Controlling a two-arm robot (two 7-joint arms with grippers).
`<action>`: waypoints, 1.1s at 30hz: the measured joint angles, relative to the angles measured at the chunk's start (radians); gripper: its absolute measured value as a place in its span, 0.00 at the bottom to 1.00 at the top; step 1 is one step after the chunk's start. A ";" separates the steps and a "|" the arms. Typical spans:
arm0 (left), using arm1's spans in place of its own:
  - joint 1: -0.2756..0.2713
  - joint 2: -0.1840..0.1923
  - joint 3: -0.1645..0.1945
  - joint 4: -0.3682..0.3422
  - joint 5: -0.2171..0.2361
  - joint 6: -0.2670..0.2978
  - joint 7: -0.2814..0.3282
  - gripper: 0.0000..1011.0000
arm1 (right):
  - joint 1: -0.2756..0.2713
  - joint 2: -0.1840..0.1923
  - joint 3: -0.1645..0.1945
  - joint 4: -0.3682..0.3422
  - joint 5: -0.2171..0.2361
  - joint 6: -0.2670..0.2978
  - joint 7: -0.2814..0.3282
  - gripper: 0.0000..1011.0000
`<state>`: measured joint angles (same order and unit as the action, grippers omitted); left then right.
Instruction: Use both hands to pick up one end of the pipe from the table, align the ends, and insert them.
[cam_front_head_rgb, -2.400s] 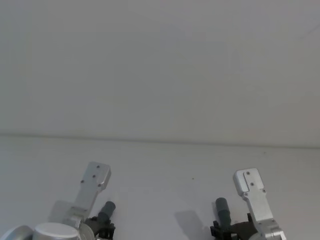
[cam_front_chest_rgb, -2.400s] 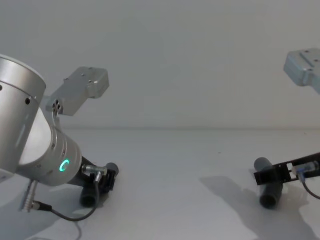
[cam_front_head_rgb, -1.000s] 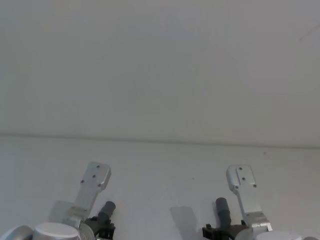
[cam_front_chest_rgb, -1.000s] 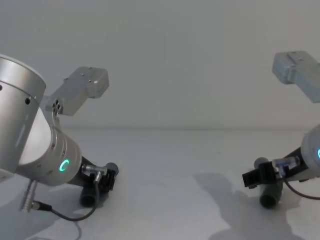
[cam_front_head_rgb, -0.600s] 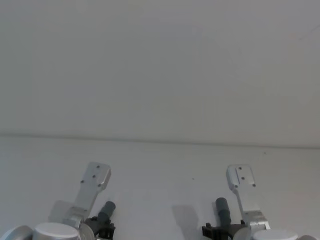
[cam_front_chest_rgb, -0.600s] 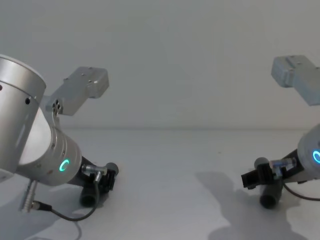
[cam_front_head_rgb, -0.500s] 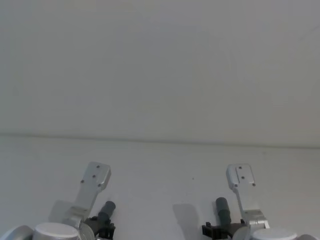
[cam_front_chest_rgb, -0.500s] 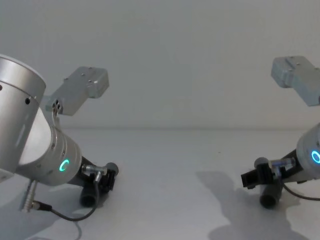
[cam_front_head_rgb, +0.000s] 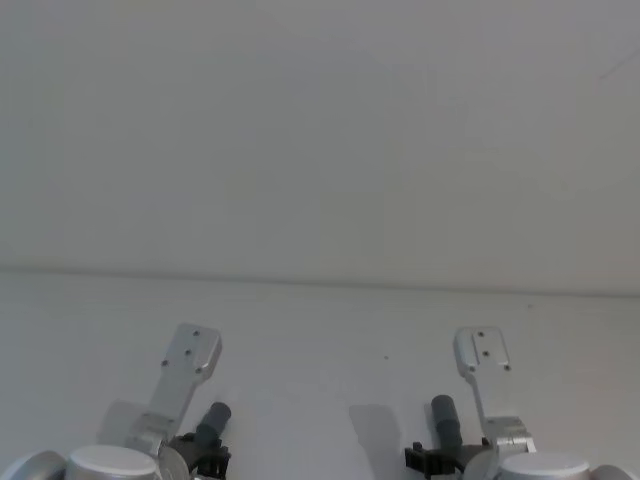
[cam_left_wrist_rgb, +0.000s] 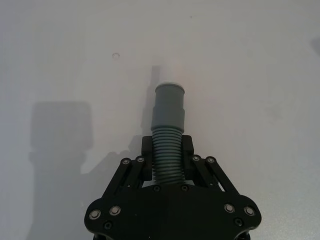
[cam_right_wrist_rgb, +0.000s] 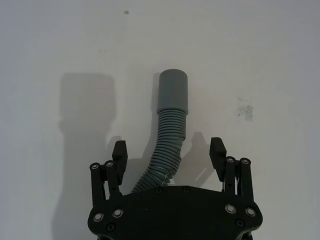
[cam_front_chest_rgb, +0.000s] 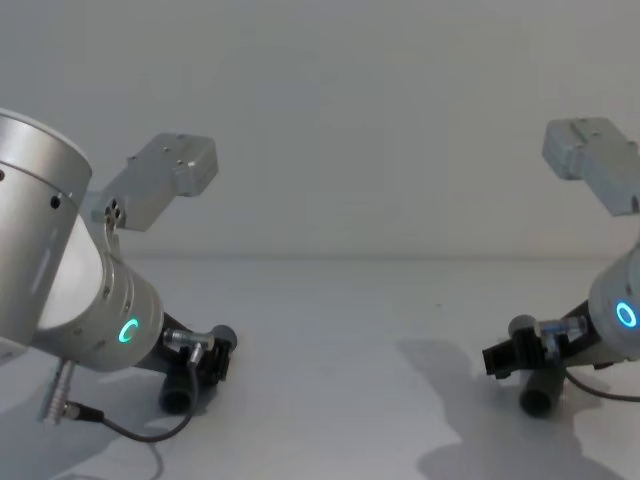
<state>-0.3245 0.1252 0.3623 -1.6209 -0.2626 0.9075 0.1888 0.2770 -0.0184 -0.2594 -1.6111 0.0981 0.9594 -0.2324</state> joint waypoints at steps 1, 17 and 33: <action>0.000 0.000 0.000 0.000 0.000 0.000 0.000 0.30 | 0.000 -0.001 0.001 0.002 -0.002 0.001 0.000 0.99; 0.000 0.000 0.000 0.000 0.000 0.000 0.000 0.30 | 0.001 -0.014 0.014 0.011 -0.007 0.011 0.000 0.90; 0.000 0.000 0.000 0.000 0.000 0.000 0.000 0.30 | 0.000 -0.017 0.019 0.014 -0.009 0.015 0.001 0.38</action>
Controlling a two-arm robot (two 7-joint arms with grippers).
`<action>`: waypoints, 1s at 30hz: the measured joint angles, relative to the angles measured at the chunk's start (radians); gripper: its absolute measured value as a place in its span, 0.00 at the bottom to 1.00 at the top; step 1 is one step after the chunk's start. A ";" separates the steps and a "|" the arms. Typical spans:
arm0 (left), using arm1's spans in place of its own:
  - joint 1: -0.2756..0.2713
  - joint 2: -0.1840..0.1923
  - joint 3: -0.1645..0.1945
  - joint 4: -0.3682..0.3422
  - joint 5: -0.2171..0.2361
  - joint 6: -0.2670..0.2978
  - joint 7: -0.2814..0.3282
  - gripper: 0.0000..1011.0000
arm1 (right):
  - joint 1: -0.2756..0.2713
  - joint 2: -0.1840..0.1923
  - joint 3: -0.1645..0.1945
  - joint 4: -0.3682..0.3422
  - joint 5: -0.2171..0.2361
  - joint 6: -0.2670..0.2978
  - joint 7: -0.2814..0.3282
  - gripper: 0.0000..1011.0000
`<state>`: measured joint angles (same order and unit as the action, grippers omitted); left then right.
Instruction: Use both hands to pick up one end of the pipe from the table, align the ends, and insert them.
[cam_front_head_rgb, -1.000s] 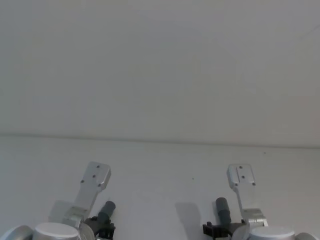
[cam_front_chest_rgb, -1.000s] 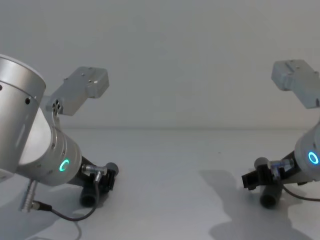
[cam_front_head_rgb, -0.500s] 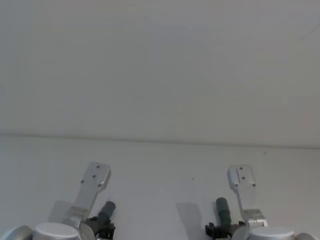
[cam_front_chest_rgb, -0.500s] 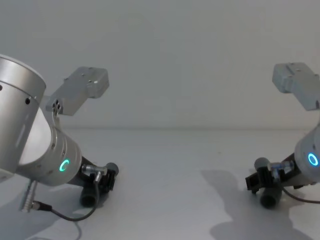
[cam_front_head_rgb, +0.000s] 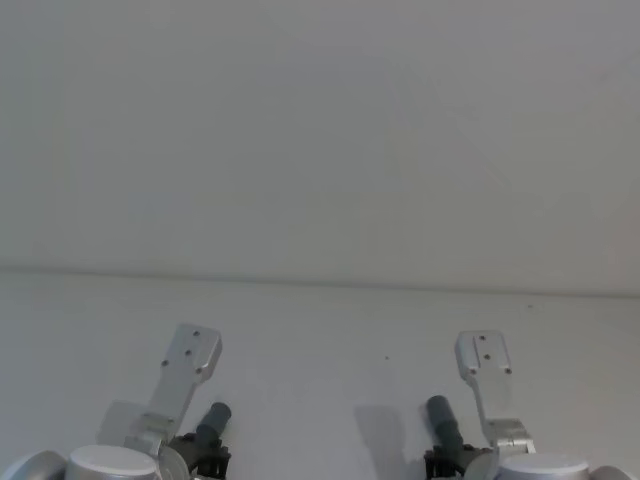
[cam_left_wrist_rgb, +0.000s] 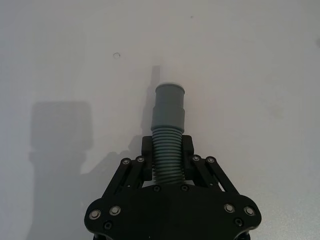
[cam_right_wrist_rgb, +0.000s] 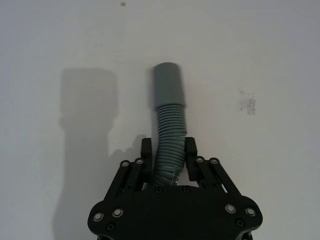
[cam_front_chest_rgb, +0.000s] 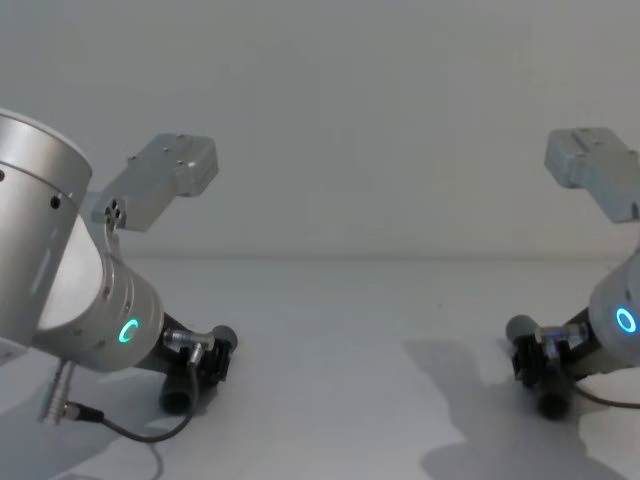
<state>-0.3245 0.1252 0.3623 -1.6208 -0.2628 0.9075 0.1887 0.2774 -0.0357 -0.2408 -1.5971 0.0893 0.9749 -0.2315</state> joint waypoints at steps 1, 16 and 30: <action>0.000 0.000 0.000 0.000 0.000 0.000 0.000 0.30 | 0.000 0.000 0.000 0.000 0.000 0.000 0.000 0.34; 0.000 0.000 0.000 0.000 0.000 0.000 0.000 0.30 | 0.000 -0.001 0.002 0.002 0.000 0.001 0.000 0.23; -0.035 0.046 0.038 0.008 0.017 -0.026 -0.060 0.30 | 0.000 -0.001 0.002 0.001 -0.001 0.002 0.000 0.22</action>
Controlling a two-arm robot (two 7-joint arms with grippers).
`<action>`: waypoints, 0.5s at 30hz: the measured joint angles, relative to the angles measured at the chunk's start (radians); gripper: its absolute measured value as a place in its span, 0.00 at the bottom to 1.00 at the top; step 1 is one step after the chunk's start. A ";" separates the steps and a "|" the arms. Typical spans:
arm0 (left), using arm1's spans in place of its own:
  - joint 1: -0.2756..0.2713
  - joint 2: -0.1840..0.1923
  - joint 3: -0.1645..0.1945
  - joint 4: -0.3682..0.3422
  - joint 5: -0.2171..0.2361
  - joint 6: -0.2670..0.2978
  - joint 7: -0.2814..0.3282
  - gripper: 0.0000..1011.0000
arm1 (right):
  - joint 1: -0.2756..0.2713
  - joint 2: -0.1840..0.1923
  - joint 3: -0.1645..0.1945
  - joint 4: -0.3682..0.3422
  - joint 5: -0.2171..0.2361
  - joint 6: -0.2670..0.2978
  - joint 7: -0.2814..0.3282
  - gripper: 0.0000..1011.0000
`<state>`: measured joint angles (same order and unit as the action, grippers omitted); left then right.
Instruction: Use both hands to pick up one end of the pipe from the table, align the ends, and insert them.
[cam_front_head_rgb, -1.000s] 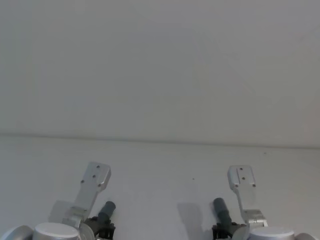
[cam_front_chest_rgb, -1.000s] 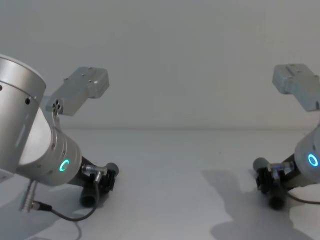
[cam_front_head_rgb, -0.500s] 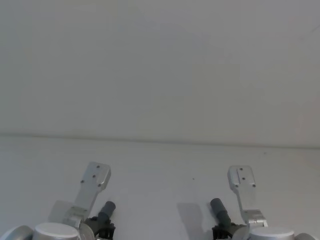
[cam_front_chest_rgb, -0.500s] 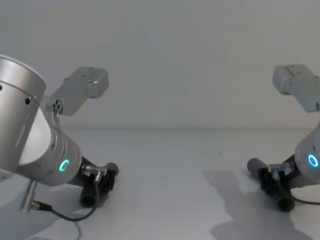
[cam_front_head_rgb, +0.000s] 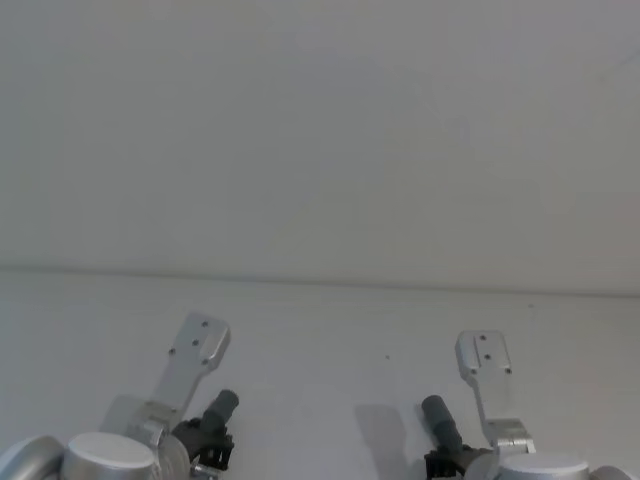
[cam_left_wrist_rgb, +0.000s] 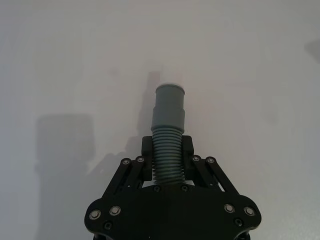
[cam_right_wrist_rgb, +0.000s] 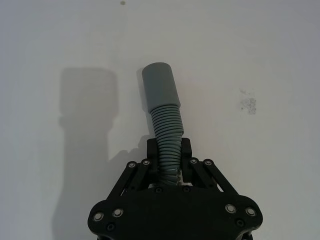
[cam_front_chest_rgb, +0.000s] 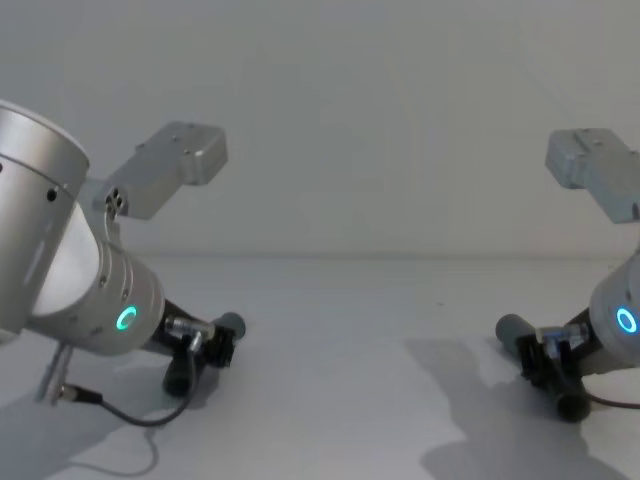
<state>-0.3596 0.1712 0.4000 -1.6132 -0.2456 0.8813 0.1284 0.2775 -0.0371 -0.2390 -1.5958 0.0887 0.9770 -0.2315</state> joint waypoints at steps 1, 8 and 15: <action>-0.004 0.005 0.004 0.000 0.003 -0.005 -0.006 0.30 | 0.000 0.000 0.000 0.000 0.000 0.000 0.000 0.22; -0.041 0.048 0.041 -0.007 0.029 -0.039 -0.056 0.30 | 0.000 0.000 0.000 0.000 0.000 0.000 0.000 0.22; -0.081 0.104 0.086 -0.022 0.064 -0.098 -0.111 0.30 | 0.000 0.000 0.000 0.000 0.001 0.000 0.000 0.22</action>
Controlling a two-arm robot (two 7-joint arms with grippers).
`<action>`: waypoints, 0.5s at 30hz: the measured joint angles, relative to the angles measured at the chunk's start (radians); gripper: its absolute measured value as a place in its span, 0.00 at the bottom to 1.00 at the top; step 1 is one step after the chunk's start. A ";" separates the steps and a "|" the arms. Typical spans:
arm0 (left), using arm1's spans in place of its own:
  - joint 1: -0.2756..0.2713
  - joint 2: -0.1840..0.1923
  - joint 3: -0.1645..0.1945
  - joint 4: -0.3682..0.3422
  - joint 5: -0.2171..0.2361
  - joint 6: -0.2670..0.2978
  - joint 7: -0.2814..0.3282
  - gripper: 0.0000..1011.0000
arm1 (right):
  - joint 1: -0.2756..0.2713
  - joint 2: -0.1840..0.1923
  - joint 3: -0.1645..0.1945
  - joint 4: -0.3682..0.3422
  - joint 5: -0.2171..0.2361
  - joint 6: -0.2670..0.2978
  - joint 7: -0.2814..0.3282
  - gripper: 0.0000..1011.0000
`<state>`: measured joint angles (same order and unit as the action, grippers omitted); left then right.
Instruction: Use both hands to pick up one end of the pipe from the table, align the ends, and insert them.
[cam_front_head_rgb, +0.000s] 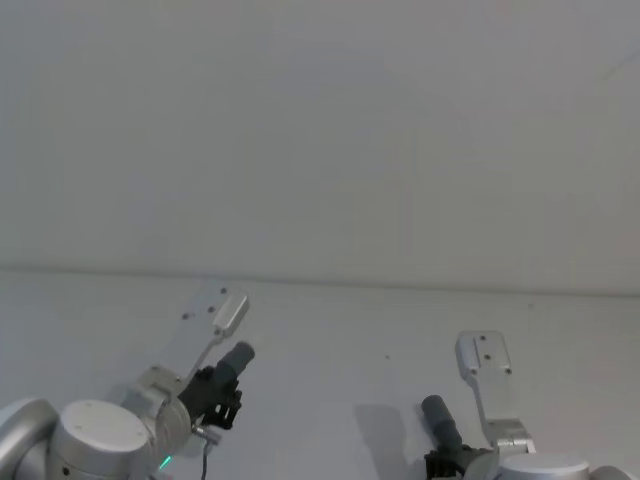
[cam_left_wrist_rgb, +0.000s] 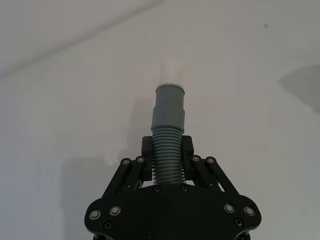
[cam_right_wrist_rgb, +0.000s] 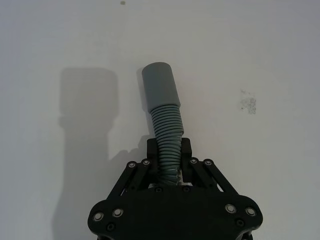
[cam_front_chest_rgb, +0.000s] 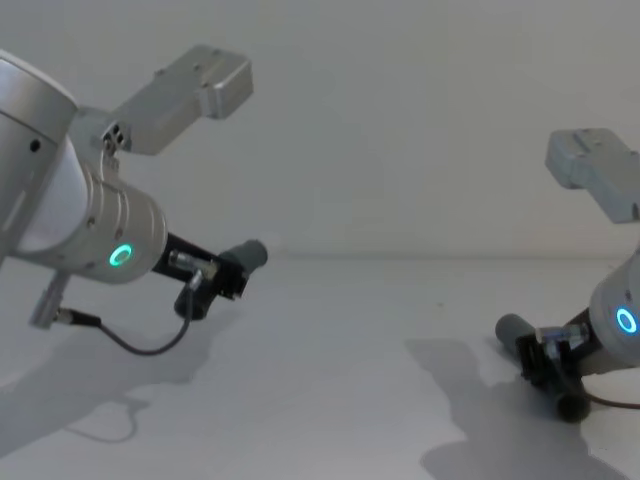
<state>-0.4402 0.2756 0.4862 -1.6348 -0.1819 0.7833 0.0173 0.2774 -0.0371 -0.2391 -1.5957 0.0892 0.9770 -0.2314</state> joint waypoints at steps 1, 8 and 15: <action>0.000 0.000 0.000 0.000 0.000 0.000 0.000 0.30 | 0.000 0.000 0.000 0.000 0.000 0.000 0.000 0.22; -0.039 0.058 0.037 -0.008 0.025 -0.079 -0.080 0.30 | 0.000 0.000 0.000 0.000 0.000 0.000 0.000 0.22; -0.072 0.109 0.066 -0.009 0.039 -0.162 -0.165 0.30 | 0.000 0.000 0.000 0.000 0.000 0.000 0.000 0.22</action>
<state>-0.5120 0.3843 0.5521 -1.6435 -0.1429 0.6216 -0.1473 0.2774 -0.0371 -0.2391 -1.5957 0.0893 0.9770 -0.2314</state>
